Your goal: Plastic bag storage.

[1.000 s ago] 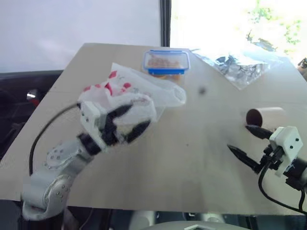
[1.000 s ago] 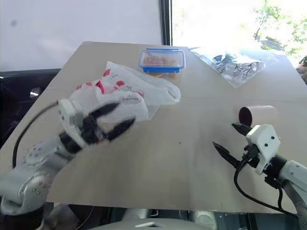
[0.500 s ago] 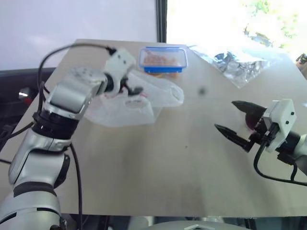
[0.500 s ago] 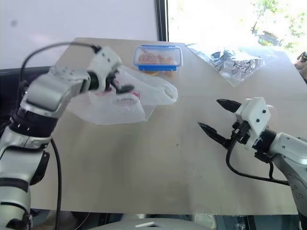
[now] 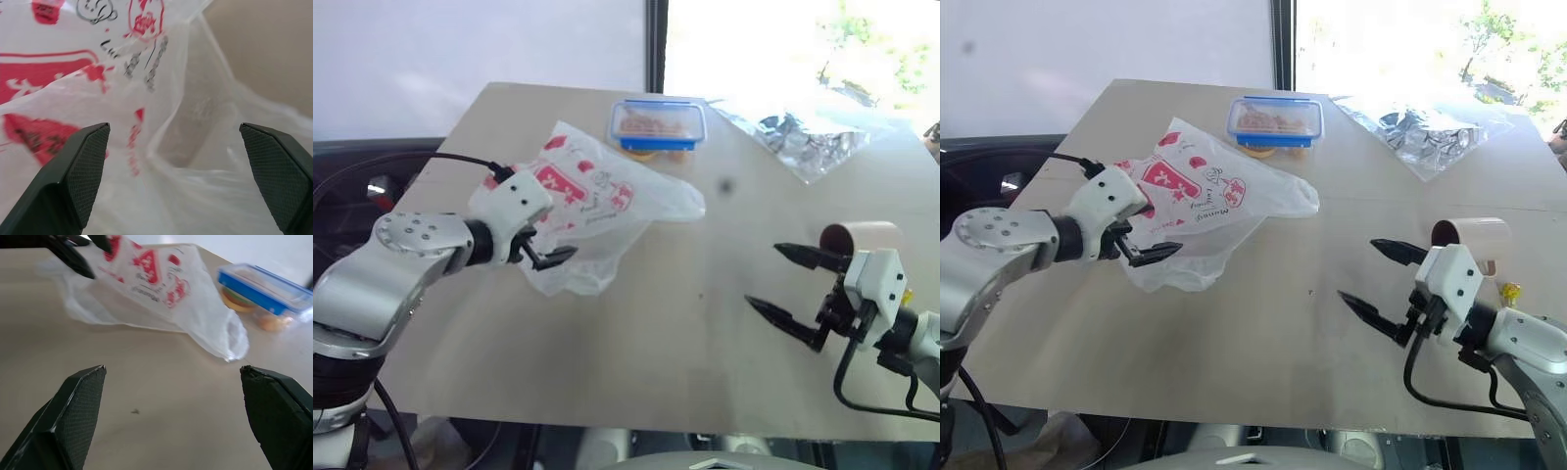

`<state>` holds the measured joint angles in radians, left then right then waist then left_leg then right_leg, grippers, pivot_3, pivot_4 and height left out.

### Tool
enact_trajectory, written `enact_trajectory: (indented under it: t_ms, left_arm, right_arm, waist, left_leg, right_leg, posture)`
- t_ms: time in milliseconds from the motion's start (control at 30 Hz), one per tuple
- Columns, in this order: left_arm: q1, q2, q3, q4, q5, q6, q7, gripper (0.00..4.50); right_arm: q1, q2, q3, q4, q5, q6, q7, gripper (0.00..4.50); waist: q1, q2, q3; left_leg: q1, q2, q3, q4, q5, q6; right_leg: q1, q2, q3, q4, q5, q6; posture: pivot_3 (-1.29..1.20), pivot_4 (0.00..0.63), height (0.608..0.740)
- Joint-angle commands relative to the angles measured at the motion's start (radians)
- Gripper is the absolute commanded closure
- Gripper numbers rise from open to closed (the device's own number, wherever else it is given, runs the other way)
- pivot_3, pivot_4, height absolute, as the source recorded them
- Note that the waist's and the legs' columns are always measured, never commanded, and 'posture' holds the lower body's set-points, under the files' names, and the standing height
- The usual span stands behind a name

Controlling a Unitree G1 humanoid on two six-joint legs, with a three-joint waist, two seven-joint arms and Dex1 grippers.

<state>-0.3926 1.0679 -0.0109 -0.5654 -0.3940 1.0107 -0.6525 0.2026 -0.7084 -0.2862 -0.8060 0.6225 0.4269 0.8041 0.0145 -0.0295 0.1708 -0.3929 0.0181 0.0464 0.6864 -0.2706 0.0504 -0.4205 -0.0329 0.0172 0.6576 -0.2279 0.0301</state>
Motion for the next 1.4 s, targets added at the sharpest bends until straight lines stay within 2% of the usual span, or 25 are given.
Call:
enact_trajectory:
  t_ms: [33,133,267,367,433,500,533,567,600,633,700,833,933,1067,1133,1233,1367,1400]
  left_arm:
    - [-0.057,-0.081,-0.146,-0.018,0.14,-0.039,0.117,0.03]
    - [-0.148,-0.16,-0.273,0.086,0.277,0.01,0.225,0.03]
    - [-0.222,-0.224,-0.422,0.247,0.433,-0.018,0.281,0.03]
    - [-0.23,-0.26,-0.487,0.364,0.508,-0.092,0.281,0.03]
    - [-0.222,-0.281,-0.482,0.396,0.532,-0.135,0.277,0.03]
    - [-0.207,-0.301,-0.464,0.422,0.542,-0.184,0.272,0.55]
    - [-0.195,-0.316,-0.442,0.431,0.541,-0.22,0.28,0.66]
    - [-0.184,-0.33,-0.419,0.437,0.537,-0.251,0.285,1.12]
    - [-0.172,-0.346,-0.388,0.438,0.53,-0.276,0.291,1.81]
    - [-0.163,-0.366,-0.349,0.434,0.516,-0.296,0.3,1.93]
    - [-0.156,-0.417,-0.224,0.405,0.445,-0.323,0.303,2.72]
    - [-0.2,-0.51,0.08,0.37,0.208,-0.224,0.23,4.45]
    - [-0.251,-0.533,0.229,0.365,0.03,-0.119,0.163,4.45]
    - [-0.314,-0.508,0.327,0.391,-0.082,-0.03,0.137,4.45]
    - [-0.313,-0.469,0.28,0.382,-0.055,-0.025,0.135,4.45]
    - [-0.239,-0.373,0.077,0.325,0.04,-0.076,0.083,4.45]
    - [-0.168,-0.318,-0.093,0.251,0.123,-0.118,0.062,2.79]
    - [-0.153,-0.296,-0.141,0.235,0.167,-0.151,0.059,2.56]
  right_arm:
    - [0.005,-0.013,-0.017,0.003,-0.004,-0.055,0.037,0.0]
    - [0.014,-0.01,-0.01,-0.005,-0.024,-0.072,0.031,0.0]
    - [0.039,-0.002,-0.006,-0.036,-0.038,-0.072,0.005,0.0]
    - [0.061,0.001,-0.005,-0.056,-0.047,-0.068,-0.017,0.0]
    - [0.069,0.003,-0.004,-0.064,-0.051,-0.065,-0.028,0.0]
    - [0.075,0.004,-0.001,-0.072,-0.054,-0.062,-0.039,0.0]
    - [0.077,0.005,0.0,-0.074,-0.054,-0.06,-0.044,0.0]
    - [0.078,0.006,0.001,-0.076,-0.056,-0.059,-0.049,0.0]
    - [0.077,0.008,0.003,-0.08,-0.055,-0.056,-0.055,0.0]
    - [0.077,0.01,0.004,-0.084,-0.048,-0.05,-0.062,0.0]
    - [0.08,0.013,-0.004,-0.096,-0.033,-0.039,-0.076,0.0]
    - [0.11,0.008,-0.051,-0.122,0.005,-0.018,-0.096,0.0]
    - [0.119,-0.001,-0.074,-0.134,0.024,0.0,-0.113,0.0]
    - [0.152,-0.02,-0.112,-0.139,0.032,0.046,-0.135,0.0]
    - [0.182,-0.04,-0.131,-0.139,0.012,0.068,-0.133,0.0]
    - [0.197,-0.054,-0.129,-0.149,-0.017,0.073,-0.144,0.0]
    - [0.193,-0.044,-0.114,-0.153,-0.018,0.07,-0.157,0.0]
    - [0.196,-0.04,-0.113,-0.158,-0.014,0.072,-0.159,0.0]
  waist:
    - [0.001,0.0,0.0]
    - [0.002,0.0,0.0]
    - [-0.002,0.0,0.0]
    - [-0.001,0.0,-0.001]
    - [0.0,0.0,-0.002]
    - [0.0,0.001,-0.002]
    - [0.0,0.001,-0.002]
    - [0.0,0.001,-0.002]
    - [0.0,0.001,-0.002]
    - [0.0,0.001,-0.002]
    - [0.0,0.001,-0.002]
    - [0.0,0.0,-0.001]
    - [-0.002,0.0,-0.001]
    - [-0.001,0.0,-0.001]
    - [0.0,-0.001,-0.002]
    - [-0.001,0.0,-0.002]
    - [-0.001,0.0,-0.002]
    - [-0.001,0.0,-0.002]
  left_leg:
    - [0.0,0.0,0.0,0.0,0.0,0.0]
    - [-0.002,-0.001,-0.002,0.0,0.0,0.0]
    - [-0.004,-0.001,-0.001,-0.001,0.0,0.0]
    - [-0.004,-0.001,0.0,-0.002,0.0,0.001]
    - [-0.004,-0.001,-0.001,-0.002,-0.001,0.001]
    - [-0.004,-0.001,0.0,-0.002,-0.001,0.001]
    - [-0.004,-0.001,0.0,-0.001,-0.001,0.001]
    - [-0.004,-0.001,-0.001,-0.001,-0.001,0.001]
    - [-0.004,-0.001,-0.001,-0.001,-0.001,0.001]
    - [-0.004,-0.001,-0.001,-0.001,-0.001,0.001]
    - [-0.004,-0.001,-0.001,-0.001,-0.001,0.001]
    - [-0.006,-0.001,-0.005,0.0,-0.001,0.001]
    - [-0.006,-0.001,-0.005,0.0,-0.001,0.001]
    - [-0.005,-0.002,-0.004,0.0,-0.001,0.001]
    - [-0.005,-0.002,-0.004,0.0,-0.001,0.001]
    - [-0.005,-0.003,-0.004,0.0,-0.001,0.001]
    - [-0.003,-0.003,-0.002,-0.001,-0.001,0.001]
    - [-0.004,-0.003,-0.002,-0.001,-0.001,0.001]
  right_leg:
    - [0.0,0.0,0.0,0.0,0.0,0.0]
    - [0.0,0.001,0.0,0.0,0.003,0.001]
    - [-0.003,0.007,0.0,0.0,0.005,0.0]
    - [-0.003,0.007,0.0,0.0,0.004,0.0]
    - [-0.003,0.007,0.0,0.0,0.004,0.0]
    - [-0.003,0.005,0.0,0.0,0.004,0.0]
    - [-0.003,0.003,0.0,0.0,0.004,0.0]
    - [-0.003,0.001,-0.001,0.0,0.004,0.0]
    - [-0.003,0.0,-0.001,0.001,0.004,0.0]
    - [-0.003,0.0,-0.001,0.001,0.004,0.0]
    - [-0.003,0.0,-0.001,0.001,0.004,0.0]
    - [-0.003,-0.001,-0.002,0.001,0.004,0.0]
    - [-0.003,-0.001,-0.003,0.001,0.005,0.0]
    - [-0.002,-0.001,-0.005,0.001,0.005,0.0]
    - [-0.002,0.0,-0.005,0.001,0.005,0.001]
    - [-0.002,0.001,-0.004,0.001,0.005,0.001]
    - [-0.002,-0.001,-0.002,0.001,0.004,0.0]
    - [-0.002,-0.001,-0.002,0.0,0.004,0.0]
  posture:
    - [0.0,0.15,0.74]
    - [0.0,0.15,0.74]
    - [0.0,0.15,0.74]
    - [0.0,0.15,0.74]
    - [0.0,0.15,0.74]
    - [0.0,0.15,0.74]
    - [0.0,0.15,0.74]
    - [0.0,0.15,0.74]
    - [0.0,0.15,0.74]
    - [0.0,0.15,0.74]
    - [0.0,0.15,0.74]
    - [0.0,0.15,0.74]
    - [0.0,0.15,0.74]
    - [0.0,0.15,0.74]
    - [0.0,0.15,0.74]
    - [0.0,0.15,0.74]
    - [0.0,0.15,0.74]
    - [0.0,0.15,0.74]
